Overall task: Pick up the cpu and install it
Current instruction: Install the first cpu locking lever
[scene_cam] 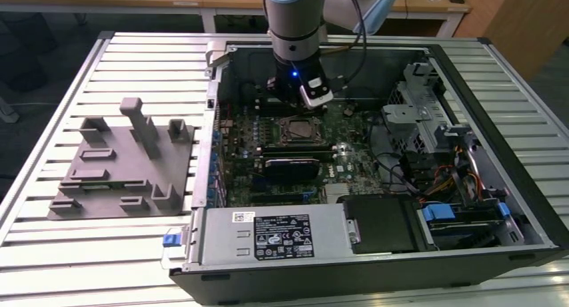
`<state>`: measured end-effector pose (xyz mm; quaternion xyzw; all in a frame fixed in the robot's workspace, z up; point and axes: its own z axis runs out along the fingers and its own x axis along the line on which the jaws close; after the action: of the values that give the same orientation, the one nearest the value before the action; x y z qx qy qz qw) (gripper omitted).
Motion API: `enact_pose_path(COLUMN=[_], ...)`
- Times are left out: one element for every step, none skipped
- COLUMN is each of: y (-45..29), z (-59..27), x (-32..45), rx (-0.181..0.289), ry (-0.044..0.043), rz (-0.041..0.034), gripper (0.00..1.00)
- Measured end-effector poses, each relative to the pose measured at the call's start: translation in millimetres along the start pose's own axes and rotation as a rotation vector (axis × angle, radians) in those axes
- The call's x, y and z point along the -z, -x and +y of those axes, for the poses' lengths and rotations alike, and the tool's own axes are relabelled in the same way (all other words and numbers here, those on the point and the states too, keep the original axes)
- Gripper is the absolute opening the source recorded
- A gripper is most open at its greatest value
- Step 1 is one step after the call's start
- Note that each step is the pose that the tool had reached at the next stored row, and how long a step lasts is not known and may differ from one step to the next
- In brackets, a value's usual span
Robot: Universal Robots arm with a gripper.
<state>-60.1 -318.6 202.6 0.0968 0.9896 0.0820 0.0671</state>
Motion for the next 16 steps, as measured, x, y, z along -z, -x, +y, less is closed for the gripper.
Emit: enact_pose_path(y=[0.0,-0.1,-0.1,-0.2,-0.3,-0.3,-0.3,-0.4,-0.4,-0.4,-0.5,-0.5,-0.5,-0.5,-0.6,-0.6], z=[0.0,0.0,0.0,0.0,0.0,0.1,0.2,0.5,0.6,0.6,0.6,0.6,0.6,0.7,0.8,0.9], x=[-0.2,-0.5,-0.8,-1.2,-1.7,-2.0,-2.1,-2.2,-2.2,-2.2,-2.3,-2.3,-2.4,-2.5,-2.5,-2.7], rx=[-0.001,-0.001,-0.001,-0.001,-0.001,-0.001,-0.001,-0.001,-0.001,-0.001,-0.001,-0.001,-0.001,-0.001,-0.002,-0.003], ry=[-0.0024,-0.0048,-0.0077,-0.0104,-0.0128,-0.0136,-0.0135,-0.0137,-0.0137,-0.0136,-0.0136,-0.0143,-0.0157,-0.0184,-0.0196,-0.0193], rz=[-0.0007,-0.0017,-0.003,-0.0049,-0.0069,-0.0079,-0.0081,-0.0082,-0.0083,-0.0083,-0.0083,-0.0087,-0.0114,-0.0164,-0.0215,-0.0251], gripper=[0.11,0.11,0.11,0.11,0.11,0.11,0.11,0.11,0.11,0.11,0.11,0.11,0.11,0.11,0.11,0.11])
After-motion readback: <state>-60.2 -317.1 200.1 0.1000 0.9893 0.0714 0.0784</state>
